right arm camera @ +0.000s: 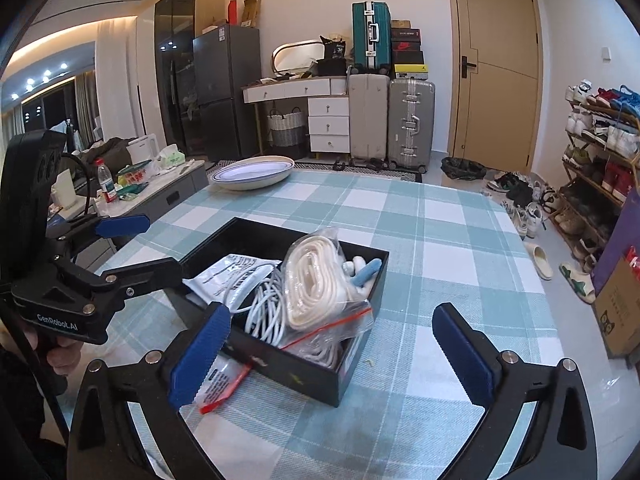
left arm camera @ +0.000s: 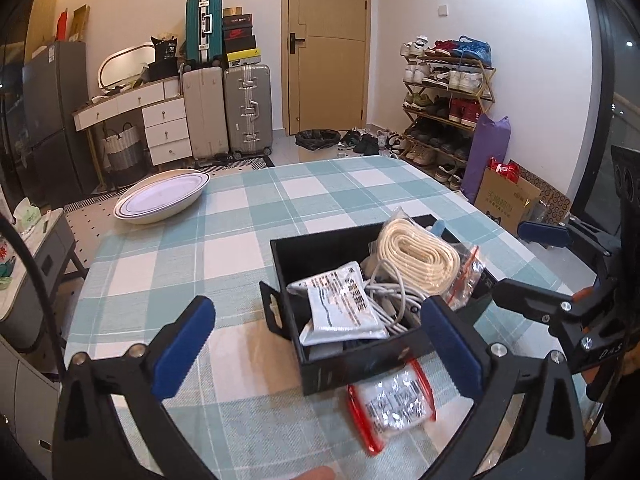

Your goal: Organize soft objects

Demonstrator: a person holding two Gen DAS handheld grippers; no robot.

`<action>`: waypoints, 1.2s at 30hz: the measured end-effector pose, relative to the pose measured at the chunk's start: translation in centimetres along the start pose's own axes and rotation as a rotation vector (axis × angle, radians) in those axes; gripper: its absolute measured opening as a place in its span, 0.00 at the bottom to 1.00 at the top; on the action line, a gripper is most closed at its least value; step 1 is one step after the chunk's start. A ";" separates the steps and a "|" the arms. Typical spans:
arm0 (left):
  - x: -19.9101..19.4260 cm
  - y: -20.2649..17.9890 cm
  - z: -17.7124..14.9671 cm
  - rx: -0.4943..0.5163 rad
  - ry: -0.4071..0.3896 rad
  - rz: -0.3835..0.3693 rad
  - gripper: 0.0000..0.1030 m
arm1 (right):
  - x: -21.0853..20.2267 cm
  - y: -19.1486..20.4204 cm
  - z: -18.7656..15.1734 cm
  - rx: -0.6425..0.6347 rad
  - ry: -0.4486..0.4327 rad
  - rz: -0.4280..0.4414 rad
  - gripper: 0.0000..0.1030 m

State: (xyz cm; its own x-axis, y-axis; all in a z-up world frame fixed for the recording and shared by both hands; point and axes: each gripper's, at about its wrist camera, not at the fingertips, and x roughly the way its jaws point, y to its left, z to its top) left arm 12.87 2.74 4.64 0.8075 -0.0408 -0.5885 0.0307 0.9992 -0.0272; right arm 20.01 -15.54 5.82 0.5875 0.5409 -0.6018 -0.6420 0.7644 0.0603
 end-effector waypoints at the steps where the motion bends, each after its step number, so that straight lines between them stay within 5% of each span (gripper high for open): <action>1: -0.3 0.0 -0.2 0.002 -0.002 0.001 1.00 | -0.2 0.2 -0.1 -0.003 0.003 0.001 1.00; 36: -4.5 -0.1 -6.0 -0.004 0.037 0.044 1.00 | -4.5 2.8 -5.2 -0.021 0.109 0.052 1.00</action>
State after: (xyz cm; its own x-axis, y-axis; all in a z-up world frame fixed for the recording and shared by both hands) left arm 5.70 2.82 2.48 0.7854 0.0026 -0.6190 -0.0068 1.0000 -0.0044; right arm 13.04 -17.68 4.57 0.4971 0.5376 -0.6811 -0.6809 0.7282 0.0778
